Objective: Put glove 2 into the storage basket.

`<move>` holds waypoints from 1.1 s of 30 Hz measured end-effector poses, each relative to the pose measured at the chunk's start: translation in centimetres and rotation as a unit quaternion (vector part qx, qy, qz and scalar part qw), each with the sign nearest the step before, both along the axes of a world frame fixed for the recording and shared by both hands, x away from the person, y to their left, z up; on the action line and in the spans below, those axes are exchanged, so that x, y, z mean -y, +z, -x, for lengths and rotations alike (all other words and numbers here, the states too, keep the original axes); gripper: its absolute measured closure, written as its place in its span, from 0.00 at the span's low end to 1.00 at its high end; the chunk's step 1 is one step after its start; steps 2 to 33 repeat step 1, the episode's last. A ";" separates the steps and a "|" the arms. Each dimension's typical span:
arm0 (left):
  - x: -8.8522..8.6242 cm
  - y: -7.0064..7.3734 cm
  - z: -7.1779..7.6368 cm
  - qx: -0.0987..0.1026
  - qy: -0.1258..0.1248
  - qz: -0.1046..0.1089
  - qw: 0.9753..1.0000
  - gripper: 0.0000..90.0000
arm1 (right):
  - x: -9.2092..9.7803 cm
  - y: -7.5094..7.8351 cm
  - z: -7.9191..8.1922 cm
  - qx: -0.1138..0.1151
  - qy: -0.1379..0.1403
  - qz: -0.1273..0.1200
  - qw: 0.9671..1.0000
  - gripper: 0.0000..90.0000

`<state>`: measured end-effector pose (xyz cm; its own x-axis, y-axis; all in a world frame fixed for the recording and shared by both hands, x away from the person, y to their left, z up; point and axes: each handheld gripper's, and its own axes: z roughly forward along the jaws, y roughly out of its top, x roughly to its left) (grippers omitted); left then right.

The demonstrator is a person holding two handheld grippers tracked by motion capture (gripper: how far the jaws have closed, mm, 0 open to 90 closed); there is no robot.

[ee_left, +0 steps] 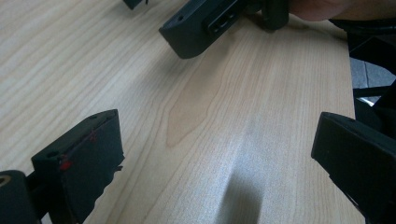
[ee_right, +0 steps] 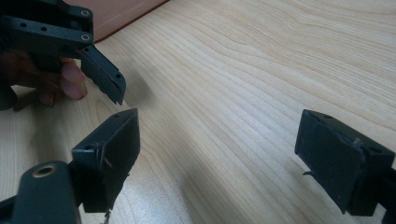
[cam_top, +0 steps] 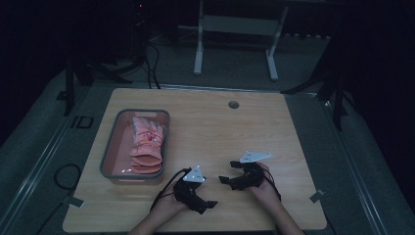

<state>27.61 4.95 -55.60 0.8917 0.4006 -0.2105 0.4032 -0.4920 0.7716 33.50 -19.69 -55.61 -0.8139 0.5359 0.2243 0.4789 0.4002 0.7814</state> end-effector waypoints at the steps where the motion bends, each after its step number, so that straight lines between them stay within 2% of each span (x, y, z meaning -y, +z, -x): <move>1: 0.0 0.0 0.0 0.000 -0.002 0.000 1.000 0.03 | 0.0 0.0 0.0 -0.002 0.000 0.000 1.000 0.16; 33: 0.0 0.0 0.0 0.000 -0.002 0.000 1.000 0.03 | 0.0 0.0 0.0 -0.002 0.000 0.000 1.000 0.16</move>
